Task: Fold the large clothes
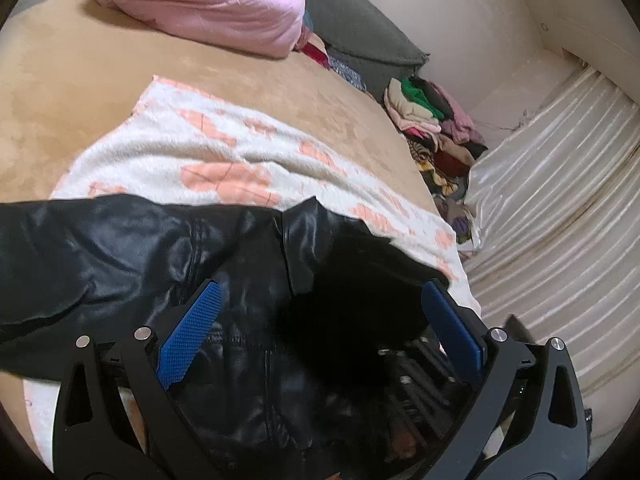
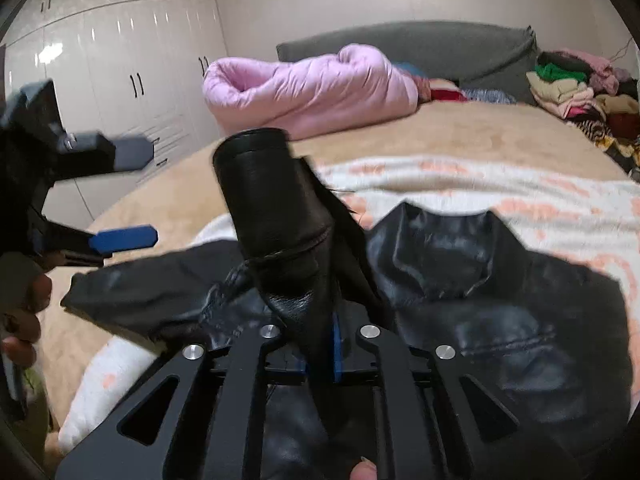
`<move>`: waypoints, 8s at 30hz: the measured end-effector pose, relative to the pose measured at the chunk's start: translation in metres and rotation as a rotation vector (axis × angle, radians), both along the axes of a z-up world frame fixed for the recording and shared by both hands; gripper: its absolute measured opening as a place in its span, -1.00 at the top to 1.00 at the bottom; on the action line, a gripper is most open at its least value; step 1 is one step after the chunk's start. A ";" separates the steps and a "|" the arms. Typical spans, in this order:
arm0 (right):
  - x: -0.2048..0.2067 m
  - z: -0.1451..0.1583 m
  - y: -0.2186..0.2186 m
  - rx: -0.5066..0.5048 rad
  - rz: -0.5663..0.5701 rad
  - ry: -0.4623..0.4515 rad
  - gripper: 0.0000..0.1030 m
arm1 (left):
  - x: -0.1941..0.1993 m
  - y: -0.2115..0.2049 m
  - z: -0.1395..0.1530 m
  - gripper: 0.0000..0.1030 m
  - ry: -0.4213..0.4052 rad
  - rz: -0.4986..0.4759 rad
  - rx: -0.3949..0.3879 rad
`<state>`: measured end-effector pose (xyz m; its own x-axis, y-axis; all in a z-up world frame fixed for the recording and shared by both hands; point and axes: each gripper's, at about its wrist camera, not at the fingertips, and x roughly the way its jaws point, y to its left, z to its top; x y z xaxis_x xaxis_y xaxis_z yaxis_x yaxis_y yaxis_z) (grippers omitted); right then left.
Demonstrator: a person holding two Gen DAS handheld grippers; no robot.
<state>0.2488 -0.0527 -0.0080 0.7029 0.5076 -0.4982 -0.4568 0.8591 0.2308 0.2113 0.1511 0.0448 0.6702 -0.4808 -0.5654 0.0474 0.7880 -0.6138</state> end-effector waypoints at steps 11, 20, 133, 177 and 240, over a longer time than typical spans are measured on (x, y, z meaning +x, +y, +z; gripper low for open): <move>-0.027 -0.031 0.027 -0.069 0.132 0.103 -0.83 | 0.000 0.012 -0.028 -0.82 0.095 -0.006 -0.008; -0.052 -0.014 -0.014 -0.023 0.123 0.102 -0.63 | 0.005 0.007 -0.077 -0.82 0.234 -0.021 -0.020; -0.048 -0.026 -0.125 -0.040 -0.228 0.259 -0.92 | -0.062 -0.058 -0.064 -0.82 0.116 0.010 0.402; -0.058 0.055 0.086 -0.136 0.131 0.069 -0.92 | -0.127 0.098 -0.042 -0.82 0.118 0.383 0.382; -0.063 0.026 0.072 -0.044 0.108 0.202 -0.92 | -0.156 0.190 0.007 1.00 -0.101 0.662 0.220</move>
